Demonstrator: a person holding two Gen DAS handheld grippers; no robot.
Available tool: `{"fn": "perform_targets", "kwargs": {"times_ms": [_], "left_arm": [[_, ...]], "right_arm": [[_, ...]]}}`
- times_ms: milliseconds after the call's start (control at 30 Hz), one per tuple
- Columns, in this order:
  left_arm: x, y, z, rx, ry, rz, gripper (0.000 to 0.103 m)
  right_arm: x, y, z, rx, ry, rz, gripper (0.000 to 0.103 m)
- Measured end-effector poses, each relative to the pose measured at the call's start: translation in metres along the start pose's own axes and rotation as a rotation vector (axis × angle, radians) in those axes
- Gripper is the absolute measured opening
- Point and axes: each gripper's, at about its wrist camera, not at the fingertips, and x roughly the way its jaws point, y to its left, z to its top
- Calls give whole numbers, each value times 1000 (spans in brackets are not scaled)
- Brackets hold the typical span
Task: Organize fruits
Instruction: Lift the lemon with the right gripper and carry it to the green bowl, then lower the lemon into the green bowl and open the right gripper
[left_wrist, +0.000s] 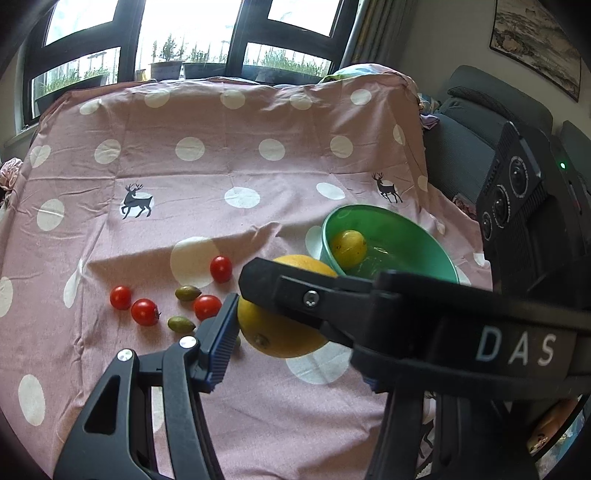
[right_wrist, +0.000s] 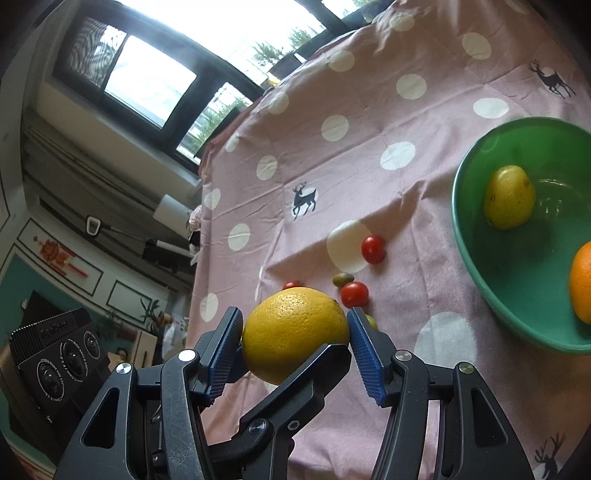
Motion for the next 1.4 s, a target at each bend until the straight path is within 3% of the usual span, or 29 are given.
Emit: {"fn": "perform_targets", "kwargs": {"times_ms": [933,1400], "left_arm": [[57,-71,22,163,46,-151,56],[82,-96,27,209,93,-227,56]], "right_arm": [[-64,-77,15,212,-239,-49,60],[-83,-101,14,283,-303,-111,59]]}}
